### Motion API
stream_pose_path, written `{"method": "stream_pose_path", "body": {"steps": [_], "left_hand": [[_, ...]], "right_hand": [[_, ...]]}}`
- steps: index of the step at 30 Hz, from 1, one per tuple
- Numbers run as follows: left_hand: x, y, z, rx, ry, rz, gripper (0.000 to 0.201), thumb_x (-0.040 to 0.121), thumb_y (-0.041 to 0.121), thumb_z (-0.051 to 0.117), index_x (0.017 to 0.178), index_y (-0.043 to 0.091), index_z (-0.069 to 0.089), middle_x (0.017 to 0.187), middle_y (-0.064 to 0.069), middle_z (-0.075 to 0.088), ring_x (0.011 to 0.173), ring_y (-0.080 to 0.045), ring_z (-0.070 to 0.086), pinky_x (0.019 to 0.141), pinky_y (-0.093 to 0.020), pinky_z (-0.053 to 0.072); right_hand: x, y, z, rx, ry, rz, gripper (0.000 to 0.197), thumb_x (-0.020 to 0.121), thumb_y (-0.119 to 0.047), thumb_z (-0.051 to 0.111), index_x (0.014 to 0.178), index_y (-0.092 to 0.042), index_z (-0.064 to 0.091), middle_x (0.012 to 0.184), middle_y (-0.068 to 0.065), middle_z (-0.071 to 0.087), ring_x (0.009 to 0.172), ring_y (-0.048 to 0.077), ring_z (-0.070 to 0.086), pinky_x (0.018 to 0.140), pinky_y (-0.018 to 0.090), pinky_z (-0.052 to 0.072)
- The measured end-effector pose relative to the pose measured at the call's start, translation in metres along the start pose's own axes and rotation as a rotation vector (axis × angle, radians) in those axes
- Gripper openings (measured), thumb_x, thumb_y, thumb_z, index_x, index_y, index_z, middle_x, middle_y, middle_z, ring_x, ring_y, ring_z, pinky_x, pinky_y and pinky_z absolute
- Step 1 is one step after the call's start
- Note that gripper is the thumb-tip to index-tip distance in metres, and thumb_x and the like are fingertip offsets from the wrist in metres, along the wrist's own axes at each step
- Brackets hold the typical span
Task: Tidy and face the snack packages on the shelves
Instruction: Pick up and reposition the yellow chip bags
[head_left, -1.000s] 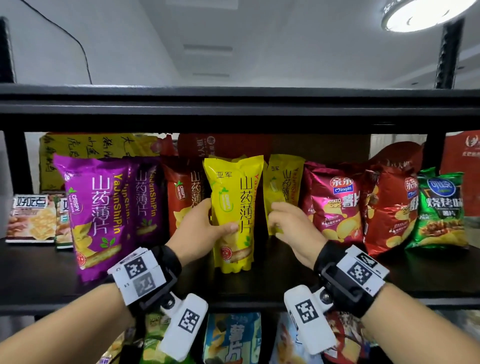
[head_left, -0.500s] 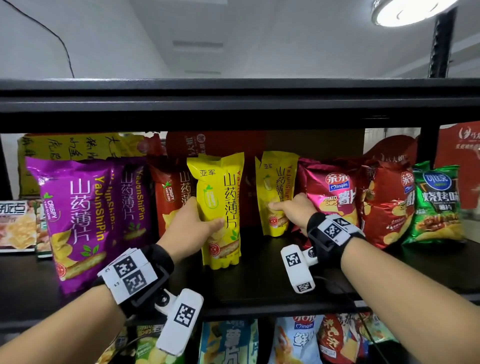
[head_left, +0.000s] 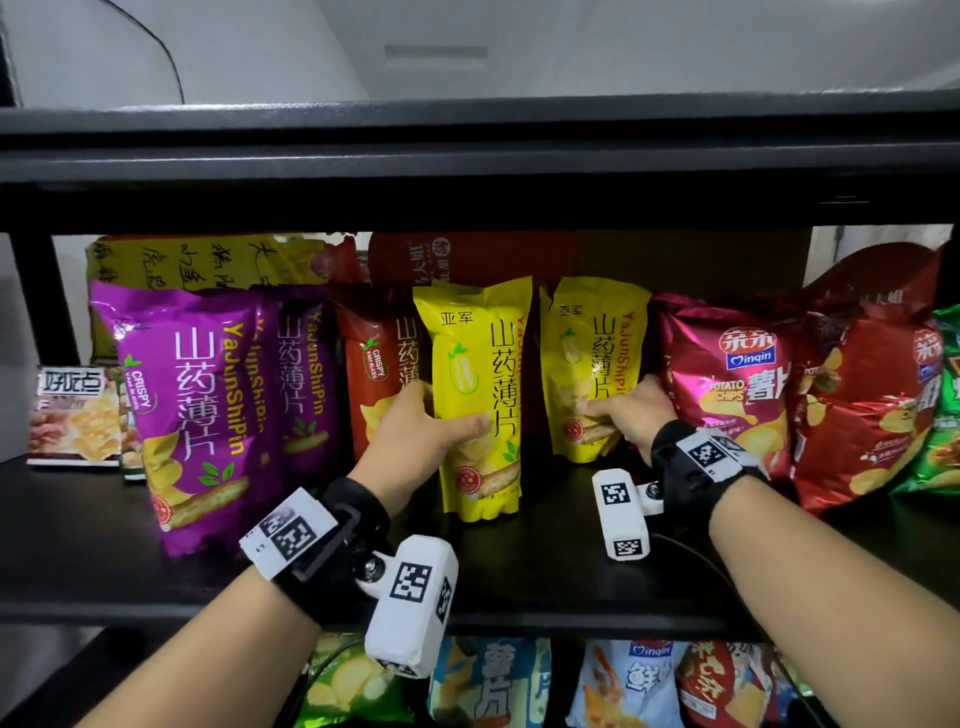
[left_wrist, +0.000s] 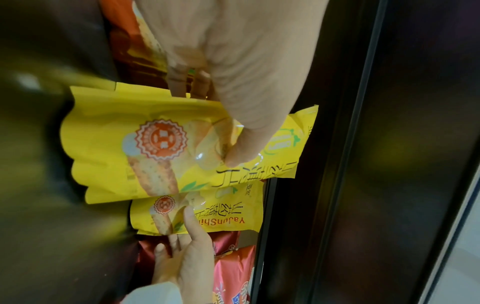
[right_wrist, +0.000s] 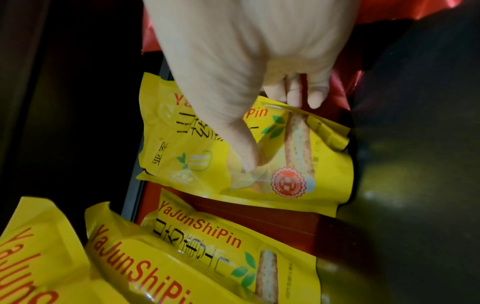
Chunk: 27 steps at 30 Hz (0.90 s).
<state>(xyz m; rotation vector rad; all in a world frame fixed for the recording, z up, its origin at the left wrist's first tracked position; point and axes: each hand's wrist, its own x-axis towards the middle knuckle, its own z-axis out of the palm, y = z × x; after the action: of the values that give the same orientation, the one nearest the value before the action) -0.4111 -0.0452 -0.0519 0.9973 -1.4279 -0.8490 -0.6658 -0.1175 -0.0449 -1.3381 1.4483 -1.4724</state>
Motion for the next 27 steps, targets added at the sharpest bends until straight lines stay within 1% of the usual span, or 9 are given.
{"method": "stream_pose_path", "body": {"steps": [4, 7, 10, 13, 16, 19, 22, 24, 27], "left_hand": [[0.001, -0.004, 0.001, -0.023, 0.000, -0.005, 0.077, 0.056, 0.032, 0.089, 0.122, 0.012, 0.055, 0.109, -0.002, 0.076, 0.101, -0.020, 0.074, 0.090, -0.041, 0.057], [0.000, -0.005, 0.001, -0.032, 0.002, -0.014, 0.079, 0.057, 0.027, 0.095, 0.123, 0.009, 0.054, 0.109, -0.005, 0.076, 0.098, -0.021, 0.075, 0.086, -0.038, 0.058], [-0.002, -0.003, 0.003, -0.035, 0.005, -0.017, 0.062, 0.072, 0.016, 0.087, 0.124, 0.006, 0.054, 0.109, -0.006, 0.076, 0.098, -0.023, 0.075, 0.088, -0.041, 0.058], [-0.002, -0.003, 0.003, -0.039, 0.012, -0.017, 0.058, 0.076, 0.013, 0.084, 0.125, 0.006, 0.054, 0.111, -0.007, 0.076, 0.101, -0.025, 0.074, 0.090, -0.042, 0.058], [-0.003, -0.003, 0.004, -0.040, 0.020, -0.007, 0.057, 0.077, 0.014, 0.085, 0.124, 0.007, 0.053, 0.111, -0.006, 0.075, 0.100, -0.023, 0.074, 0.090, -0.042, 0.058], [-0.003, -0.004, 0.005, -0.048, 0.059, 0.001, 0.058, 0.074, 0.017, 0.086, 0.120, 0.011, 0.051, 0.107, -0.004, 0.076, 0.092, -0.017, 0.076, 0.081, -0.034, 0.059], [-0.006, -0.001, 0.007, -0.018, 0.105, 0.028, 0.053, 0.073, 0.017, 0.088, 0.110, 0.016, 0.049, 0.099, -0.001, 0.075, 0.078, -0.007, 0.075, 0.061, -0.018, 0.056], [-0.010, 0.002, 0.008, 0.012, 0.163, 0.071, 0.054, 0.072, 0.014, 0.089, 0.106, 0.019, 0.046, 0.097, 0.002, 0.072, 0.074, -0.002, 0.073, 0.057, -0.013, 0.053], [-0.022, 0.006, 0.006, 0.175, 0.308, 0.207, 0.064, 0.071, 0.020, 0.091, 0.112, 0.020, 0.042, 0.112, 0.002, 0.059, 0.095, -0.007, 0.062, 0.072, -0.015, 0.047]], "right_hand": [[-0.002, 0.007, 0.000, -0.044, 0.003, -0.133, 0.026, 0.076, 0.004, 0.078, 0.100, -0.002, 0.072, 0.082, 0.005, 0.077, 0.060, 0.018, 0.073, 0.056, 0.029, 0.060], [-0.002, 0.009, -0.001, -0.164, 0.043, -0.158, 0.021, 0.076, -0.014, 0.084, 0.089, 0.000, 0.075, 0.089, 0.014, 0.076, 0.083, 0.030, 0.072, 0.083, 0.047, 0.058], [-0.010, 0.005, -0.002, -0.226, 0.055, -0.195, 0.031, 0.076, -0.022, 0.085, 0.080, 0.005, 0.071, 0.084, 0.020, 0.074, 0.070, 0.025, 0.062, 0.073, 0.046, 0.054], [-0.020, -0.002, -0.007, -0.243, 0.056, -0.212, 0.036, 0.079, -0.026, 0.083, 0.060, -0.003, 0.063, 0.060, 0.007, 0.061, 0.056, 0.020, 0.050, 0.061, 0.035, 0.042], [-0.034, -0.013, -0.017, -0.307, 0.069, -0.219, 0.054, 0.084, -0.028, 0.078, 0.048, -0.016, 0.041, 0.046, -0.002, 0.040, 0.045, 0.019, 0.037, 0.055, 0.031, 0.033], [-0.052, -0.023, -0.029, -0.338, 0.077, -0.261, 0.057, 0.087, -0.027, 0.075, 0.048, -0.016, 0.035, 0.043, -0.003, 0.036, 0.045, 0.018, 0.032, 0.051, 0.030, 0.027], [-0.073, -0.031, -0.041, -0.376, 0.083, -0.328, 0.059, 0.088, -0.027, 0.073, 0.046, -0.016, 0.034, 0.037, -0.006, 0.035, 0.044, 0.016, 0.031, 0.049, 0.031, 0.021], [-0.086, -0.035, -0.049, -0.400, 0.105, -0.370, 0.059, 0.089, -0.026, 0.072, 0.045, -0.015, 0.035, 0.043, 0.000, 0.034, 0.047, 0.019, 0.031, 0.052, 0.033, 0.021], [-0.103, -0.036, -0.060, -0.351, 0.131, -0.421, 0.053, 0.091, -0.025, 0.069, 0.047, -0.008, 0.044, 0.050, 0.014, 0.045, 0.053, 0.032, 0.043, 0.058, 0.041, 0.035]]}}
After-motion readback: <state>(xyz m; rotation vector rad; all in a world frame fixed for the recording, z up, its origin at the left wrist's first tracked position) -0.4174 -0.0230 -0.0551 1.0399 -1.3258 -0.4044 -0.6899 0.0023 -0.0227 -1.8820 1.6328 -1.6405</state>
